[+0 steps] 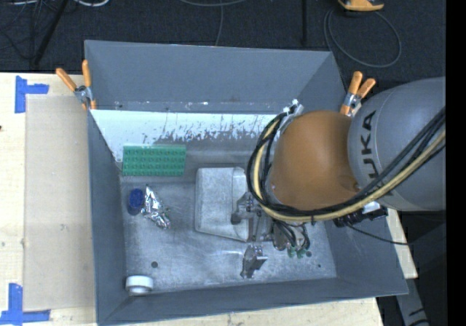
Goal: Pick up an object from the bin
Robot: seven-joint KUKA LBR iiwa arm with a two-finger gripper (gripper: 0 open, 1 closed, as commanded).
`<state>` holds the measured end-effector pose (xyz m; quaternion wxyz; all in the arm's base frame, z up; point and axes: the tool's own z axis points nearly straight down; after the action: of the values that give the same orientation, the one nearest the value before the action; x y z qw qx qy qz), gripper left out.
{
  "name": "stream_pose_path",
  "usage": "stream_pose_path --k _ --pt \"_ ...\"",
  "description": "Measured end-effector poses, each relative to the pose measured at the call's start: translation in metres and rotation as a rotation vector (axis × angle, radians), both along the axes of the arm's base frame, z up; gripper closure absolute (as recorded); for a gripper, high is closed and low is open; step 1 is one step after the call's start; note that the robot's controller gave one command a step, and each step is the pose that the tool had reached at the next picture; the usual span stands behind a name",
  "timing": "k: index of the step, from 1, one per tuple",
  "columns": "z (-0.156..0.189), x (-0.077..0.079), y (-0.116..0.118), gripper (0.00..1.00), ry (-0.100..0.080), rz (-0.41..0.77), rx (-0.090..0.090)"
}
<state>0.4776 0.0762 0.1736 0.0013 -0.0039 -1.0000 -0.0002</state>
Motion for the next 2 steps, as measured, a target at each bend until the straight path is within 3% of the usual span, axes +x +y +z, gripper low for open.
stream_pose_path --k 1,2 --pt "-0.038 0.046 -0.027 0.0 -0.003 0.035 -0.001" --pt "-0.089 0.069 -0.068 0.0 0.001 -0.173 -0.002"
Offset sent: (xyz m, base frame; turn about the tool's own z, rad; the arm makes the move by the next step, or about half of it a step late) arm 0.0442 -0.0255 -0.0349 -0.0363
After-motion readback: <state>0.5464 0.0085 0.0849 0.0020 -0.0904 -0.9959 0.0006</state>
